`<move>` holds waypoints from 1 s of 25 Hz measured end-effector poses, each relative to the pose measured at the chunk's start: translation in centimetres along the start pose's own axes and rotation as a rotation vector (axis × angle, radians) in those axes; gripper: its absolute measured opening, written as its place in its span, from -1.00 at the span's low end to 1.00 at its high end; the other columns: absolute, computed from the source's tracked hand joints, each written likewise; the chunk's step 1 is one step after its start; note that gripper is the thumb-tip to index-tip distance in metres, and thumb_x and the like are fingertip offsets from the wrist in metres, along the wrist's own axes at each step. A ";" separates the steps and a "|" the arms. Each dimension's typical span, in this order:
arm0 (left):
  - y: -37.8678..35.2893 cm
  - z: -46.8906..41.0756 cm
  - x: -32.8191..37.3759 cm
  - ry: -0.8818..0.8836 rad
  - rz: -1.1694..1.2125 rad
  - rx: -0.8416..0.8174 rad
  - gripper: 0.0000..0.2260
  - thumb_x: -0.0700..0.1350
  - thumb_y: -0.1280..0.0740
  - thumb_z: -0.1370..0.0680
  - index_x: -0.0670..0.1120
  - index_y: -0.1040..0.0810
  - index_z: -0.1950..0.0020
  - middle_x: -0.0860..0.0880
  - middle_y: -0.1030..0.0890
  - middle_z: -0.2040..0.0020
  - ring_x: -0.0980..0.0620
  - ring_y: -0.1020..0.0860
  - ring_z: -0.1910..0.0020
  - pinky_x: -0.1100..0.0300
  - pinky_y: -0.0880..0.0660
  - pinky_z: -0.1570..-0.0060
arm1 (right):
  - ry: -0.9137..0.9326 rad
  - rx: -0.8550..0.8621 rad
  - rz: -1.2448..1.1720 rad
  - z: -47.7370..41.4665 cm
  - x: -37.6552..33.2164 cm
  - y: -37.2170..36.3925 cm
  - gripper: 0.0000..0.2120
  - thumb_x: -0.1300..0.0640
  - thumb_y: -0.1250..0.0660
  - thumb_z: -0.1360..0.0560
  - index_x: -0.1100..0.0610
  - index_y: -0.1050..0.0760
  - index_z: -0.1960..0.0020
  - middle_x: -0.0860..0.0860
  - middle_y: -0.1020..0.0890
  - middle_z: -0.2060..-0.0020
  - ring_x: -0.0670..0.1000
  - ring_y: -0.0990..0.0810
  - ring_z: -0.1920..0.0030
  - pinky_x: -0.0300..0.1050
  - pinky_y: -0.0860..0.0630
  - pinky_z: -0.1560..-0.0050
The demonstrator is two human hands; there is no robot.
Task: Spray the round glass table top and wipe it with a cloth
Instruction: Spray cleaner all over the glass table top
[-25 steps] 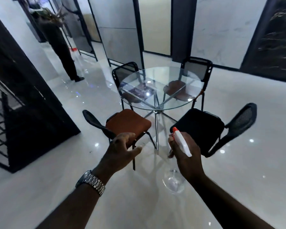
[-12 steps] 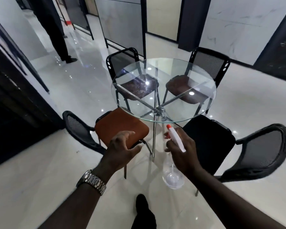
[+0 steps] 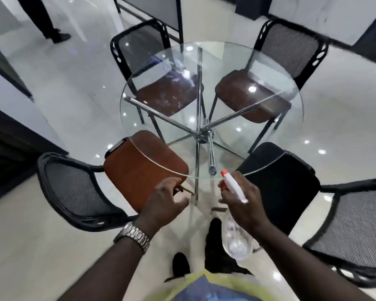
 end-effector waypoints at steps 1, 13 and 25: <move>-0.6 -1.6 0.0 0.033 -0.003 0.005 -0.53 -0.04 -0.53 -0.48 -0.12 -0.57 -0.36 -0.02 -0.58 -0.31 0.06 -0.53 -0.30 0.68 -0.09 -0.13 | -0.003 -0.032 0.017 -1.7 1.1 -0.3 -0.84 0.07 -0.37 -0.38 0.11 -0.55 0.08 0.06 -0.63 0.23 0.25 -0.63 0.23 0.33 -0.65 0.21; -7.2 -8.7 -6.1 0.194 -0.297 -0.204 -0.17 0.06 -0.35 -0.59 -0.13 0.05 -0.69 -0.04 0.12 -0.71 -0.04 -0.01 -0.68 0.08 -0.09 -0.62 | -0.075 -0.288 0.130 -9.9 6.8 -2.8 -0.89 0.29 -0.38 -0.44 0.12 -0.50 0.11 0.05 -0.61 0.27 0.16 -0.61 0.28 0.20 -0.57 0.23; -6.4 -9.2 -6.2 0.176 -0.500 -0.282 -0.14 0.16 -0.32 -0.55 -0.04 0.08 -0.70 0.03 0.12 -0.71 -0.07 -0.34 -0.46 0.00 -0.47 -0.32 | -0.079 -0.311 0.138 -10.5 8.4 -4.1 -0.75 0.37 -0.40 -0.47 0.05 -0.44 0.12 0.01 -0.53 0.27 0.11 -0.54 0.26 0.14 -0.56 0.26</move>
Point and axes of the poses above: each hand's wrist, its own z-axis away from the middle knuckle, its own y-axis out of the back of the hand, x = y × z, the point moved 4 cm from there along -z, towards the middle knuckle
